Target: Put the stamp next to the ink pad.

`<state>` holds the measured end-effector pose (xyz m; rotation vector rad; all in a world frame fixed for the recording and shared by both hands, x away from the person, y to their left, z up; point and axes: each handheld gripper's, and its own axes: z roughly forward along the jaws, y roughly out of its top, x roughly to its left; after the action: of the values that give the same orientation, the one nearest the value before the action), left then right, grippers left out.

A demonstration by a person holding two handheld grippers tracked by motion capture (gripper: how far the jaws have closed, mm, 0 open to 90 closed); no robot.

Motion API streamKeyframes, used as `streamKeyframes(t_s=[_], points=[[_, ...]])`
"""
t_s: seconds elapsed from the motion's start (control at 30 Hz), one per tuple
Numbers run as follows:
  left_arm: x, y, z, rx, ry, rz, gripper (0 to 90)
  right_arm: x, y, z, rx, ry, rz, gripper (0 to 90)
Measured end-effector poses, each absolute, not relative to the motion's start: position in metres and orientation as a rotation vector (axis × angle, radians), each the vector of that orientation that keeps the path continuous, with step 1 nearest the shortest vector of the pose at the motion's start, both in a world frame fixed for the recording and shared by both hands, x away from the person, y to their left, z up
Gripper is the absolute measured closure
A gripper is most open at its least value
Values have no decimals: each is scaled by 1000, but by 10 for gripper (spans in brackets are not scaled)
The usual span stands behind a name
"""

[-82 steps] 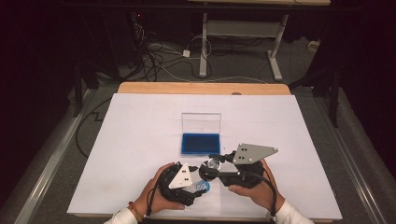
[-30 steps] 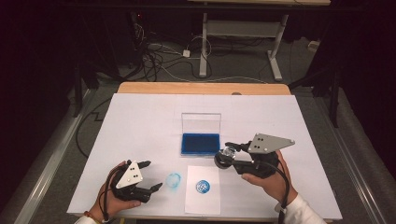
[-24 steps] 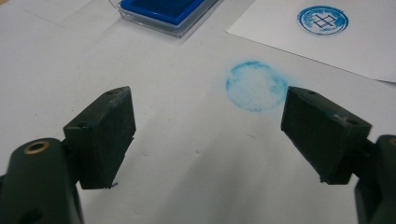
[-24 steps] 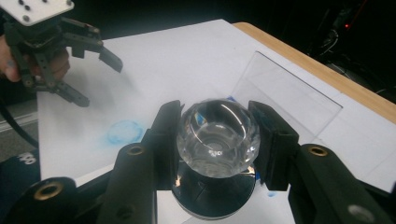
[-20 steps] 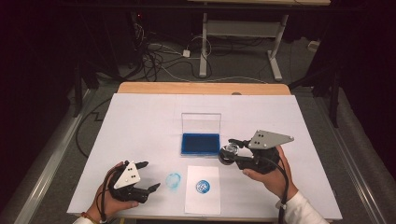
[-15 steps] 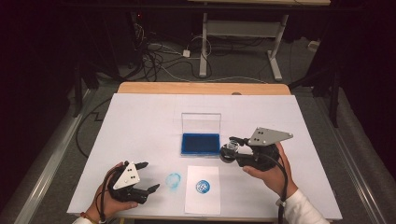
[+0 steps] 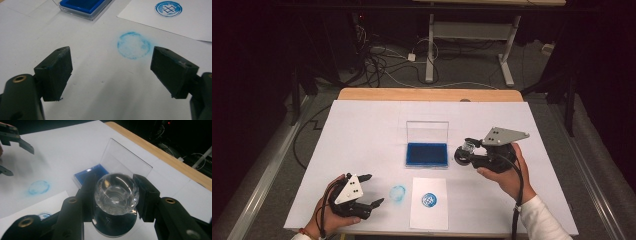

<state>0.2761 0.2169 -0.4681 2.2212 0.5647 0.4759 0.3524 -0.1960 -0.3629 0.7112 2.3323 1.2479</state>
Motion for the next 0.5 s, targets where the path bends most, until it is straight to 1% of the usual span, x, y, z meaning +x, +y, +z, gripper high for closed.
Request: streamKeyframes(t_s=[0.5], points=[[279, 213, -469, 2239, 559, 467, 176, 380, -190, -380, 789, 2372, 1147, 574]])
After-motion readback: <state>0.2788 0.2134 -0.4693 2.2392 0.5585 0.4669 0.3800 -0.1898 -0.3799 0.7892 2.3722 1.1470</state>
